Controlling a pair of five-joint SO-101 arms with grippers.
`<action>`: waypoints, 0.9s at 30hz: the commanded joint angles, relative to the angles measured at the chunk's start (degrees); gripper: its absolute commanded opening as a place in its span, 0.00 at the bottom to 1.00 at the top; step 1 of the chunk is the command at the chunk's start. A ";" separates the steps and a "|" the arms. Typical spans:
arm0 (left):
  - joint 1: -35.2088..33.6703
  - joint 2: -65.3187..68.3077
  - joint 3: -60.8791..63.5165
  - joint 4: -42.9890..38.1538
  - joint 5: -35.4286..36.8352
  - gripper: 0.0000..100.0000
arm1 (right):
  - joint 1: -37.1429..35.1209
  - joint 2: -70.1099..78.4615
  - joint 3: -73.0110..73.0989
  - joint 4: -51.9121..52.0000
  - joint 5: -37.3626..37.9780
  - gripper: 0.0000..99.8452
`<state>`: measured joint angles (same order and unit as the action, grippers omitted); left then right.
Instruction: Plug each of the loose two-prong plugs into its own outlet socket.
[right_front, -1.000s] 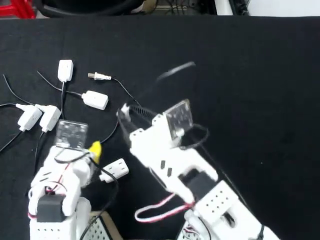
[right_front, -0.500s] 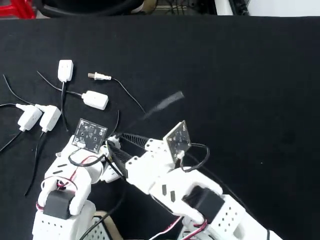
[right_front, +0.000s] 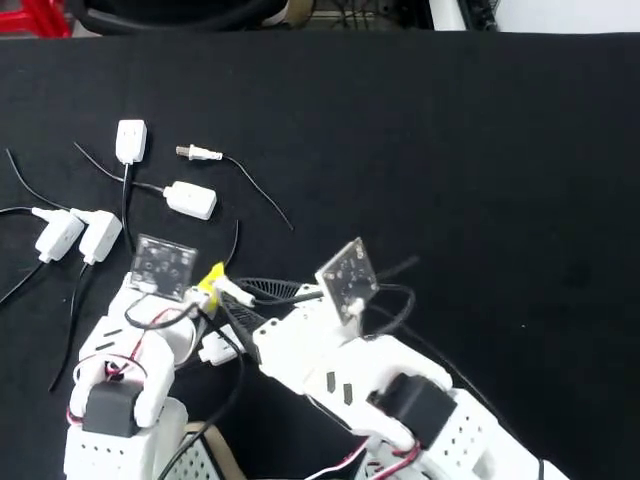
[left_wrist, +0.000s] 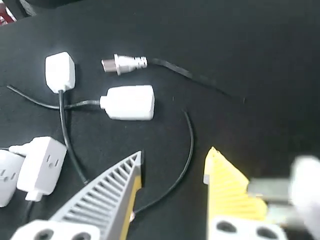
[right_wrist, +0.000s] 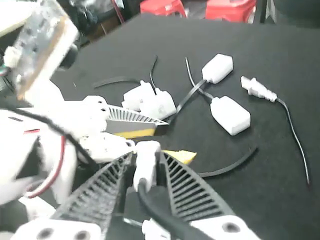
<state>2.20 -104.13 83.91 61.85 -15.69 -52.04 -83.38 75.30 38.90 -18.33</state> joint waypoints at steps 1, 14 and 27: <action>-0.75 -0.35 -0.75 7.65 -12.04 0.20 | 5.10 6.90 -7.78 2.73 0.79 0.01; -31.78 -0.44 9.01 9.49 -27.87 0.20 | 0.88 52.62 -33.19 21.63 3.08 0.01; -38.46 -0.44 13.41 3.08 -14.86 0.20 | -0.26 60.18 -29.32 12.48 -6.68 0.01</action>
<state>-35.87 -104.22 96.22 66.15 -31.25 -51.52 -23.34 45.05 55.34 -21.76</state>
